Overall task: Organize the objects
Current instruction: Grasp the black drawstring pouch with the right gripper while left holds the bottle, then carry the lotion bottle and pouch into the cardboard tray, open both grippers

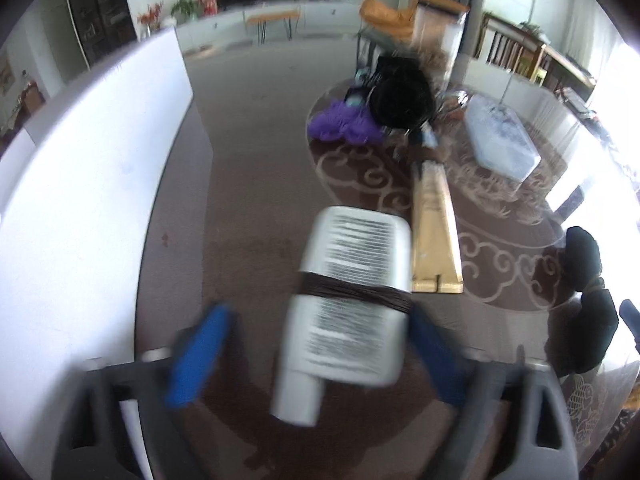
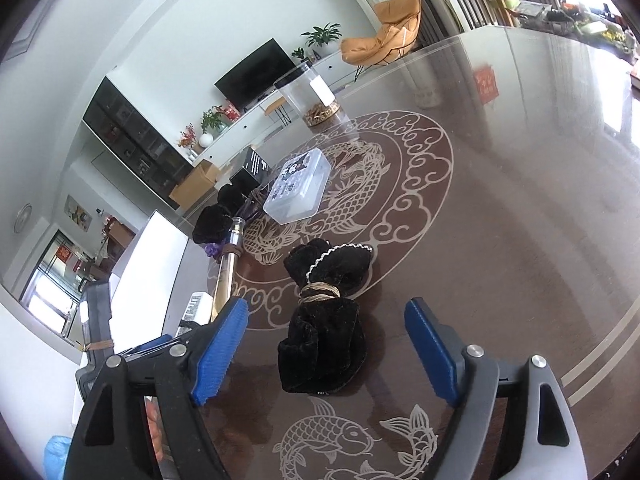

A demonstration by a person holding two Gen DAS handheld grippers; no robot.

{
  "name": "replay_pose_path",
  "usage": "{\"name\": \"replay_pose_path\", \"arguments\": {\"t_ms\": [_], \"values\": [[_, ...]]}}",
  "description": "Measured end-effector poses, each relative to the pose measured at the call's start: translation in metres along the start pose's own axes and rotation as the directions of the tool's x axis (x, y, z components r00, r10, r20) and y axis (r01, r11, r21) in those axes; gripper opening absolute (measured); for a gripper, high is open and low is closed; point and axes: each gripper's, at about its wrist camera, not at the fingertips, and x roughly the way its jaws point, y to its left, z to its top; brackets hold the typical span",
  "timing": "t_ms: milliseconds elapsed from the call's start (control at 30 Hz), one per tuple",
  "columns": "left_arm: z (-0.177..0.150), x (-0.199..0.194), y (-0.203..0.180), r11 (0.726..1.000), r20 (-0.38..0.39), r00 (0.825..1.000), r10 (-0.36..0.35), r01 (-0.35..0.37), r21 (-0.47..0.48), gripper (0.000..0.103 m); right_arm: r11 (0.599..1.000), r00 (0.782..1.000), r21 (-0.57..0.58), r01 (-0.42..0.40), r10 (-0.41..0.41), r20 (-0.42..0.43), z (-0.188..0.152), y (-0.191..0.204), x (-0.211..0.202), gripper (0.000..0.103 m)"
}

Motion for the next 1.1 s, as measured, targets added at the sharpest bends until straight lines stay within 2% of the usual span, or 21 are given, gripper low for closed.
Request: {"name": "replay_pose_path", "arguments": {"t_ms": [33,100,333,467,533,600,667,700,733,767,800,867,1000,1100], "values": [[-0.002,-0.004,-0.001,1.0,0.014,1.0,0.006,-0.006,0.009,0.051,1.0,1.0,0.003,-0.001,0.001,0.002,0.0,-0.001,0.0,0.081],[-0.007,-0.008,-0.004,0.999,0.024,0.999,0.029,-0.03,0.014,0.051,1.0,1.0,0.009,-0.001,0.001,0.006,0.001,-0.002,-0.002,0.081],[-0.042,-0.031,-0.007,1.0,0.043,0.999,-0.012,0.012,-0.007,0.051,1.0,1.0,0.02,0.017,-0.017,0.008,0.001,-0.005,-0.003,0.081],[-0.049,-0.04,-0.009,0.999,0.063,0.997,-0.04,0.04,-0.007,0.051,0.986,0.997,-0.163,0.045,-0.053,-0.049,0.002,0.032,0.009,0.081],[-0.048,-0.046,-0.009,0.999,0.083,0.995,-0.051,0.052,-0.008,0.051,0.95,0.99,-0.299,0.091,-0.119,-0.078,0.001,0.058,0.021,0.081],[-0.053,-0.055,-0.008,0.998,0.098,0.993,-0.067,0.068,-0.011,0.051,0.904,0.965,-0.395,0.165,-0.231,-0.126,0.001,0.073,0.041,0.081],[-0.058,-0.063,-0.005,0.996,0.111,0.99,-0.082,0.084,-0.016,0.051,0.888,0.941,-0.412,0.206,-0.294,-0.165,0.001,0.071,0.056,0.081],[-0.059,-0.066,-0.003,0.996,0.117,0.989,-0.088,0.09,-0.015,0.051,0.89,0.93,-0.401,0.218,-0.314,-0.193,0.003,0.065,0.063,0.077],[-0.059,-0.067,-0.003,0.996,0.122,0.989,-0.09,0.092,-0.014,0.051,0.895,0.926,-0.388,0.222,-0.318,-0.204,0.003,0.059,0.065,0.059],[-0.061,-0.068,-0.003,0.996,0.125,0.988,-0.091,0.093,-0.012,0.051,0.903,0.925,-0.369,0.221,-0.314,-0.215,0.002,0.052,0.065,0.052],[-0.063,-0.068,-0.003,0.995,0.125,0.988,-0.092,0.095,-0.011,0.051,0.901,0.928,-0.37,0.227,-0.315,-0.199,0.003,0.05,0.061,0.038],[-0.067,-0.064,-0.002,0.995,0.113,0.989,-0.094,0.095,-0.008,0.051,0.914,0.932,-0.35,0.205,-0.291,-0.215,0.002,0.042,0.055,0.035],[-0.074,-0.047,-0.005,0.993,0.025,0.993,-0.118,0.118,0.001,0.051,0.917,0.934,-0.349,0.191,-0.28,-0.222,-0.004,0.033,0.039,0.035],[-0.073,-0.045,-0.014,0.996,0.022,0.997,-0.075,0.073,0.053,0.054,0.917,0.931,-0.36,0.172,-0.27,-0.245,-0.01,0.033,0.033,0.035]]}}
